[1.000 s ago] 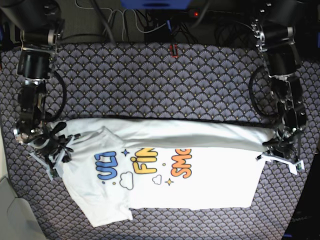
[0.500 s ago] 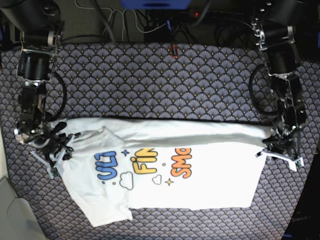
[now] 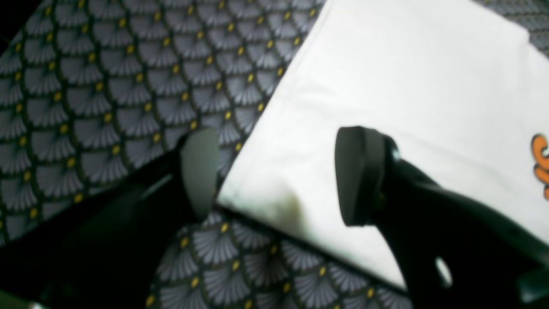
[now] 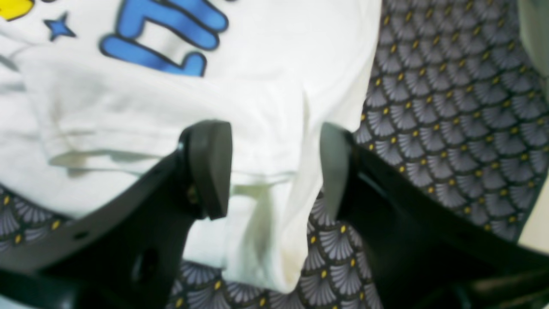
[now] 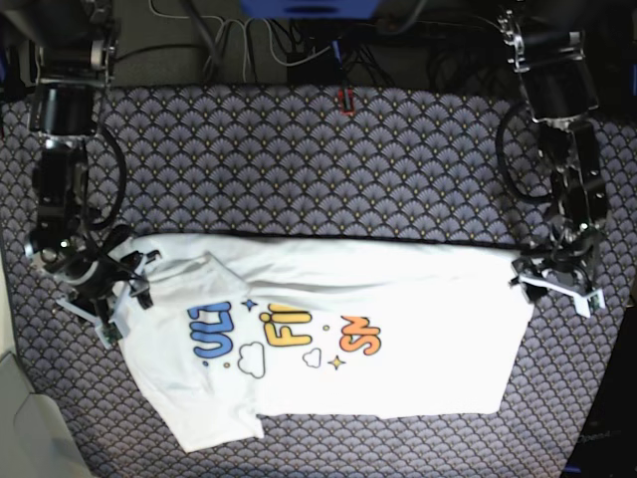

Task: Fold the T-shirt properly
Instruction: 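Lower the folded hem onto the shirt with both grippers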

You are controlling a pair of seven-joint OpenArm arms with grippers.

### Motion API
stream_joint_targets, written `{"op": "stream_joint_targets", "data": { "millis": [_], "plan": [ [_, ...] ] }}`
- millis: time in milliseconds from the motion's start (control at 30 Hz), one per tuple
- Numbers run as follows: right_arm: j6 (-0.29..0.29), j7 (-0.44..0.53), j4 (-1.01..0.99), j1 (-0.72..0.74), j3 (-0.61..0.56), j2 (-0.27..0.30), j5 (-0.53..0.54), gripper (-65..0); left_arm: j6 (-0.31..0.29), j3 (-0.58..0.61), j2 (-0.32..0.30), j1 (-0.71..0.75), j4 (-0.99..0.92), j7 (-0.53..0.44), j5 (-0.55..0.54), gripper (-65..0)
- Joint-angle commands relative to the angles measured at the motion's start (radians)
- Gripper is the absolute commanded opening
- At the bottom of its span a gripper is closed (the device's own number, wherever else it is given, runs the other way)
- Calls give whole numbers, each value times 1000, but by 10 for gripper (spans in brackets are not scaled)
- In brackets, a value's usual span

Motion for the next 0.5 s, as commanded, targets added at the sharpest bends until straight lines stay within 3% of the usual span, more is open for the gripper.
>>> {"op": "stream_joint_targets", "data": {
  "millis": [0, 200, 467],
  "plan": [
    [-3, 21, 43, -6, 4, 13, 15, -315, -1, -5, -14, -21, 12, -28, -5, -232],
    [-3, 24, 85, -94, 10, 10, 15, -315, -1, -5, -9, 1, 7, -36, -5, -232],
    [-3, 28, 86, -146, 58, 11, 17, -315, 4, 2, -9, -5, -137, -148, -3, -232]
  ]
}}
